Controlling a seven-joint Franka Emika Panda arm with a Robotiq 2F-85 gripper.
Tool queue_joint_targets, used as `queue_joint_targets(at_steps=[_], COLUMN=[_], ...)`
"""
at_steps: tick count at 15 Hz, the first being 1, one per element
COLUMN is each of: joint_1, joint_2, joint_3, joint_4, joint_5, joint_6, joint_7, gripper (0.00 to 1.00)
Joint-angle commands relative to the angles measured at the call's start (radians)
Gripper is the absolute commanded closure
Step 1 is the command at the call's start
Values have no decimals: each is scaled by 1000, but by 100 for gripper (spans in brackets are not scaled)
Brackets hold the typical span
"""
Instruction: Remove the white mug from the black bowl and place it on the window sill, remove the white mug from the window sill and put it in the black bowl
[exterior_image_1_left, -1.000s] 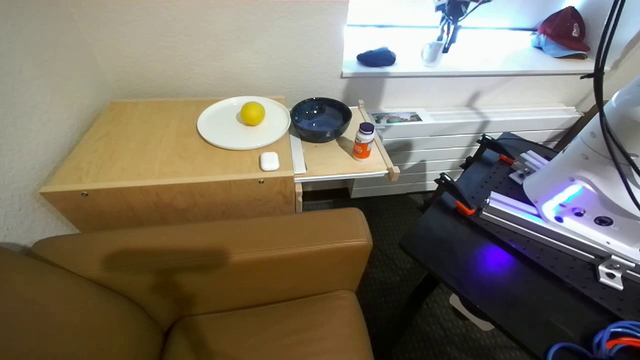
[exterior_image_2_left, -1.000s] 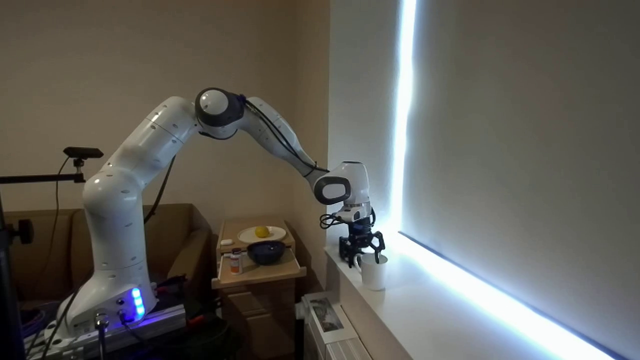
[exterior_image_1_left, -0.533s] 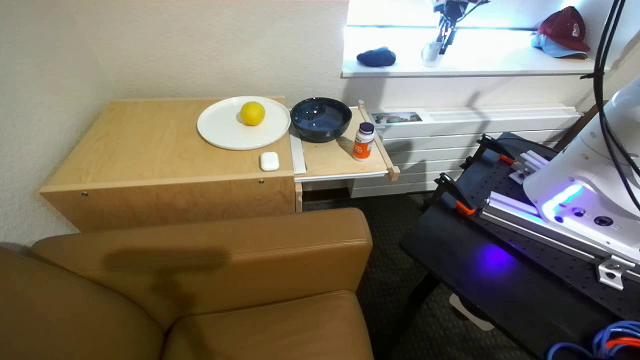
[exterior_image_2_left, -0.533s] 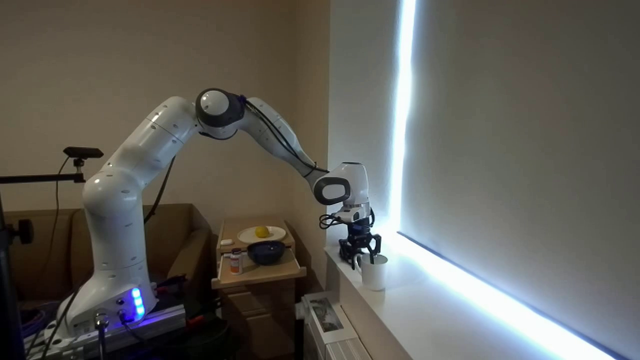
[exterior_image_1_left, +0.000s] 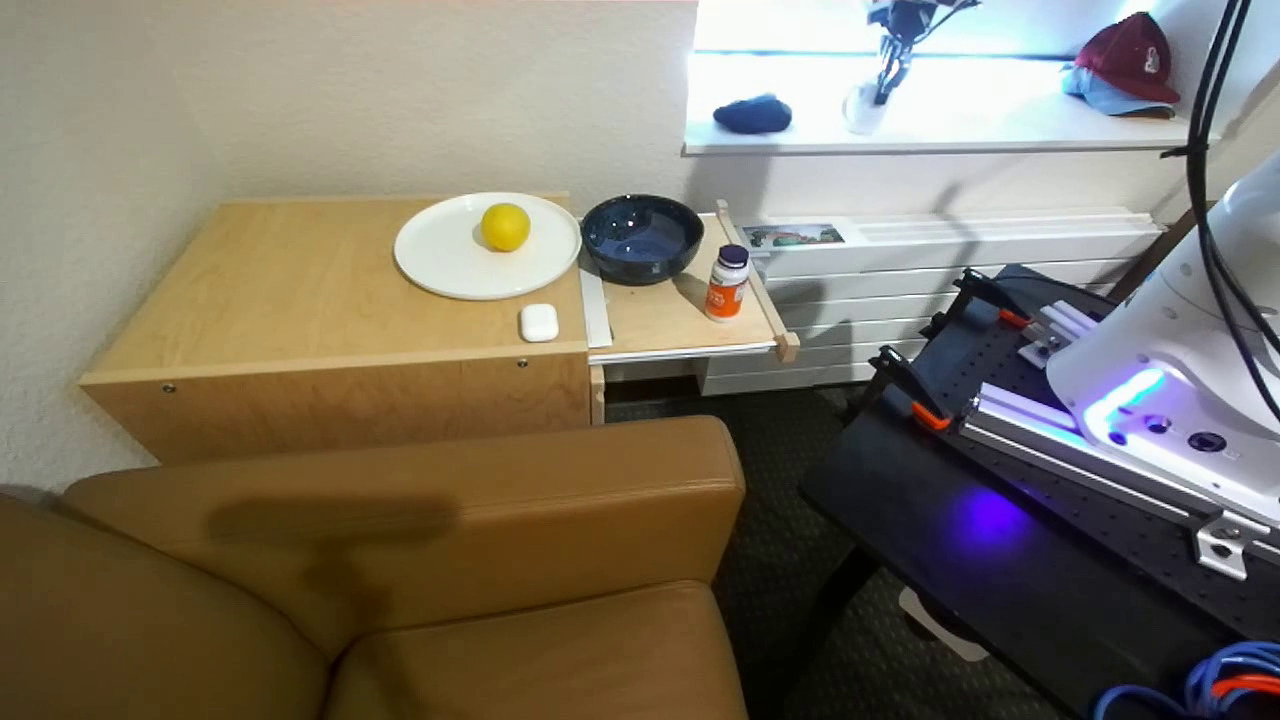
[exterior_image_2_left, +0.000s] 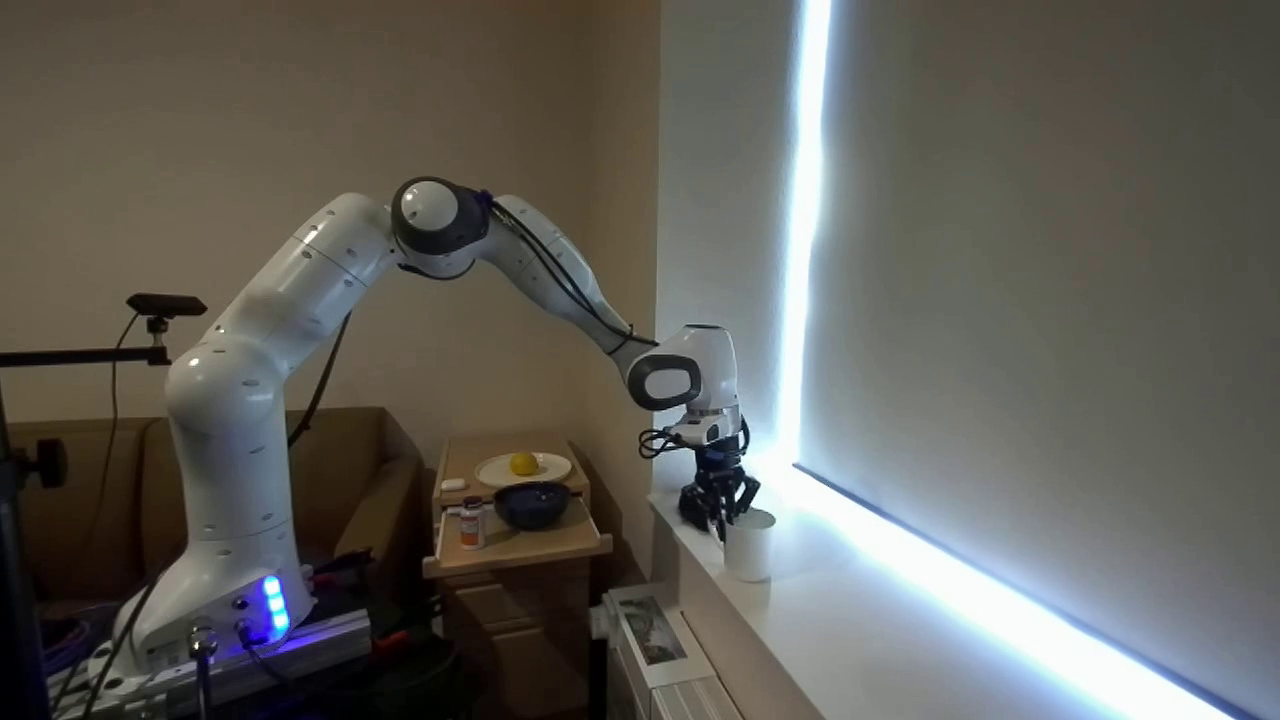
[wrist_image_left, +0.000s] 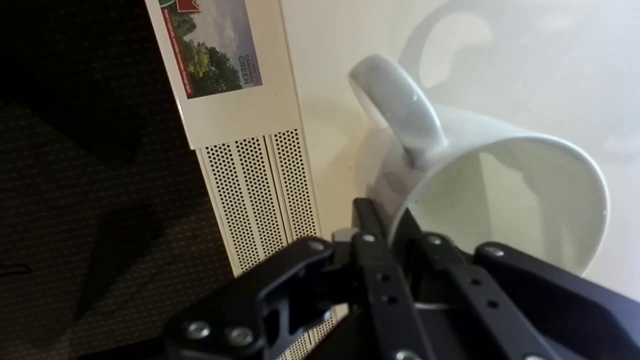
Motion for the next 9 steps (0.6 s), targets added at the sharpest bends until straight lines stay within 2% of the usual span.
queue_joint_targets(at_steps=[1, 3, 5, 9], joint_1=[-12, -37, -102, -146], joint_2=[1, -41, -143, -328], joint_3=[-6, 16, 88, 104], joint_4=[14, 3, -41, -131], joint_5=[-9, 15, 89, 151], joint_6=[-18, -38, -72, -183], joint_7=[23, -14, -145, -388], gripper=[100, 99, 99, 99])
